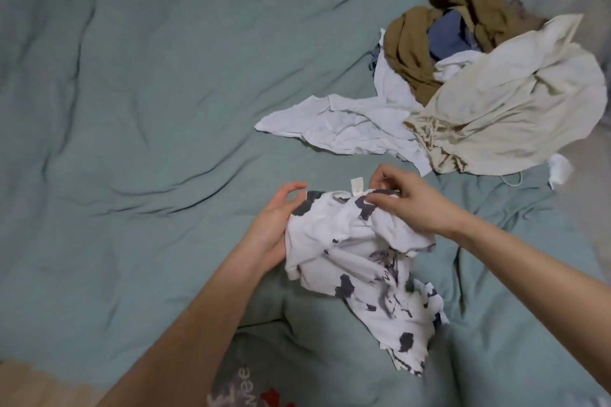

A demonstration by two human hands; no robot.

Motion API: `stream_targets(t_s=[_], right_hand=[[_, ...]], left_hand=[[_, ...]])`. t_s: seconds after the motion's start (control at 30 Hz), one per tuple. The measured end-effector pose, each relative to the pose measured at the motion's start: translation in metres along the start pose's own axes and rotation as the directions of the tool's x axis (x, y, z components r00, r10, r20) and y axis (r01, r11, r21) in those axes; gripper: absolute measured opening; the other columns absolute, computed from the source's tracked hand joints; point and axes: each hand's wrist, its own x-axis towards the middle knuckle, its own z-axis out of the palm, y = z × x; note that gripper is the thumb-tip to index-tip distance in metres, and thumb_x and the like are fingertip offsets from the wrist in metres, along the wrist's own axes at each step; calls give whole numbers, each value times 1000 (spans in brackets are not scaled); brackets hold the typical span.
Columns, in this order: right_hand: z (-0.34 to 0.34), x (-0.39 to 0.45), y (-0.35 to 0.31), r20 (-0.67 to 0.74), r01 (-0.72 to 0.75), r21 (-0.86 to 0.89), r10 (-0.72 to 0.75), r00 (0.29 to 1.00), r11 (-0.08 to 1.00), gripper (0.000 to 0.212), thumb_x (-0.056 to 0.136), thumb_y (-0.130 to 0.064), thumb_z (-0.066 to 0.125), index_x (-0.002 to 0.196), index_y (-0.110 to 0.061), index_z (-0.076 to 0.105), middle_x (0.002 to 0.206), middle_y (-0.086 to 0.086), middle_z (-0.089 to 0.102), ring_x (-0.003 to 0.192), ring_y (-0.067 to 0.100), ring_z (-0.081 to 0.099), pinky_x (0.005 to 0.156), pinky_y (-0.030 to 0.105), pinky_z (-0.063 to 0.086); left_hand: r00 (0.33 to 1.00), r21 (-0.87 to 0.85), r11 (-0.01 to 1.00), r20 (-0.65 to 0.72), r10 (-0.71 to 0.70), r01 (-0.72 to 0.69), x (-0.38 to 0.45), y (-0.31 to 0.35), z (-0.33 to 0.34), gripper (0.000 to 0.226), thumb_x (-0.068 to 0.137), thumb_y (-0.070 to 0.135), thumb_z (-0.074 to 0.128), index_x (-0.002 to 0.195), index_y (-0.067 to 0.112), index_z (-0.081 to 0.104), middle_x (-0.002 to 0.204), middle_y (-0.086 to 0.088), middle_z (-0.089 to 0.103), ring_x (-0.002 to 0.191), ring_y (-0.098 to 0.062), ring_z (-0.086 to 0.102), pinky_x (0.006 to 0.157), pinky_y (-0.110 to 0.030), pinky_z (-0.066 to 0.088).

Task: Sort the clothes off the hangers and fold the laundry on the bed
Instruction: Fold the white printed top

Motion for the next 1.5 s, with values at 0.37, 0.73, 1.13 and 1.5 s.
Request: stream_targets(t_s=[0.37, 0.73, 1.13, 1.5], right_hand=[[-25, -155, -136, -439, 199, -52, -202, 876, 979, 19, 89, -36, 57, 95, -20, 65, 99, -8, 63, 99, 7, 55, 88, 18, 39], [-16, -184, -187, -335, 187, 227, -103, 936, 956, 15, 77, -10, 77, 73, -20, 68, 82, -8, 66, 78, -4, 58, 75, 8, 40], [-35, -159, -202, -334, 67, 402, 78, 939, 913, 6, 76, -4, 76, 71, -7, 74, 70, -3, 72, 66, 0, 63, 65, 9, 45], [-14, -157, -168, -436, -1, 344, 161, 886, 939, 12, 86, -4, 65, 76, -6, 71, 70, 5, 67, 57, -2, 57, 59, 11, 43]], left_hand=[[989, 164, 984, 139, 49, -72, -120, 74, 108, 15, 95, 3, 51, 96, 1, 66, 91, -13, 69, 80, -22, 65, 77, -31, 54], [993, 241, 970, 110, -31, 4, -150, 102, 145, 15, 95, 6, 49, 95, 2, 64, 84, -12, 66, 70, -23, 65, 58, -27, 55], [815, 685, 475, 327, 478, -553, -208, 66, 116, 9, 82, 19, 75, 89, 16, 74, 84, 7, 74, 81, -3, 67, 71, -14, 50], [876, 773, 441, 304, 373, -456, -189, 95, 114, 9, 83, 0, 68, 78, 7, 70, 68, -7, 63, 59, -10, 59, 66, -24, 51]])
